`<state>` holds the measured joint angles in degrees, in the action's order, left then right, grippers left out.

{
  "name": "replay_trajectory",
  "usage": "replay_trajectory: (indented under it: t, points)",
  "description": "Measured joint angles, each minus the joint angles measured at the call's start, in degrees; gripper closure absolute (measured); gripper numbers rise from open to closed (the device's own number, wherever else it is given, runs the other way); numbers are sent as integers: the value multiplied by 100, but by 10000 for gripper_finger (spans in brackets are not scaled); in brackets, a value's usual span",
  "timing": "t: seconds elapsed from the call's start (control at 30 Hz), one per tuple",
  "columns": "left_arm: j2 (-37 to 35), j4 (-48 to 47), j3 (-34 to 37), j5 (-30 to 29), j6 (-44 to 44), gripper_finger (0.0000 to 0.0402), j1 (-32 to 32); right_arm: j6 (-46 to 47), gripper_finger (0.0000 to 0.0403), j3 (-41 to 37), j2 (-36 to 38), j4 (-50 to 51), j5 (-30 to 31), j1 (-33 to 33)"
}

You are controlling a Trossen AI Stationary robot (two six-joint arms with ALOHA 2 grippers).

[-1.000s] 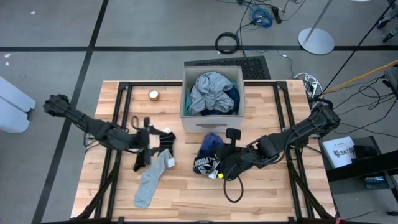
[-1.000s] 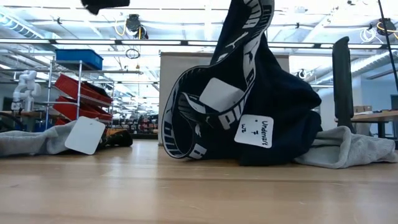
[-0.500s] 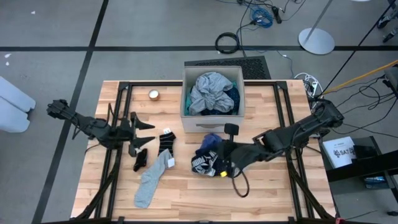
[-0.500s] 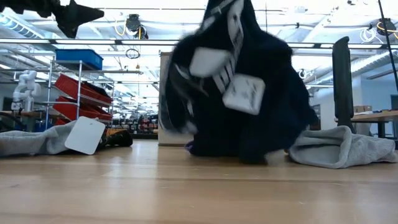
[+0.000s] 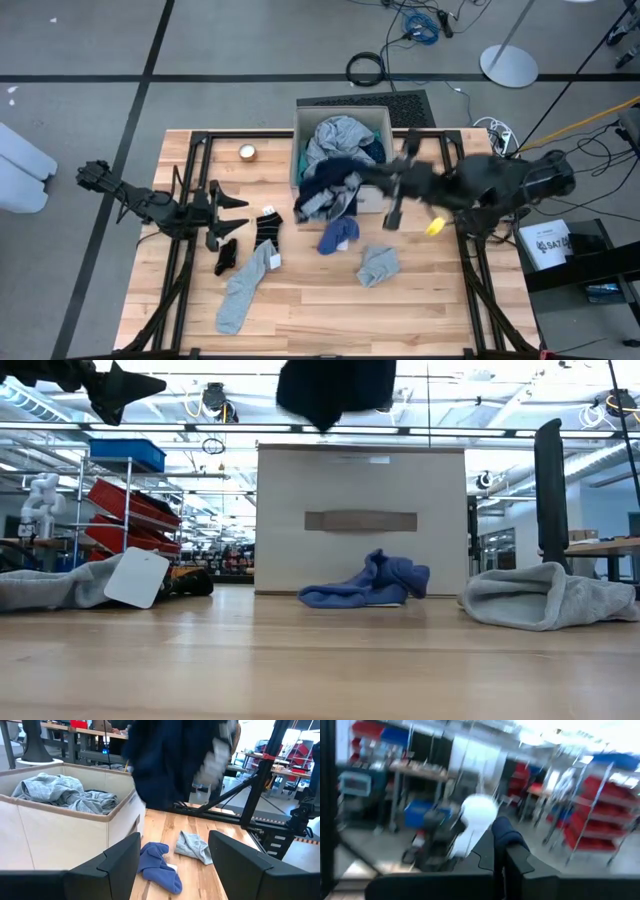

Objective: Sort clothes
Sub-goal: Put the dark blue boxers into the laundry organizer

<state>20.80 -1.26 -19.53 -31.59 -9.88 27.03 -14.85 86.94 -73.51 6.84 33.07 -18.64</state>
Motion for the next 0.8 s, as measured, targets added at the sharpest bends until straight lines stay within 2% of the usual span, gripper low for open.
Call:
replay_trajectory:
  t: [0.23,0.43,0.57,0.8]
  points:
    - [0,-4,-1,1,-23,157,0,-958,403,276,251,-661,-4,492]
    - [0,-2,-2,2,-24,157,0,-1031,403,467,253,-670,-31,1227]
    - [0,-4,-2,2,-26,157,0,-808,403,465,233,-501,-111,1772]
    - [0,-4,-2,4,-25,157,-2,106,403,465,45,-48,-972,2654]
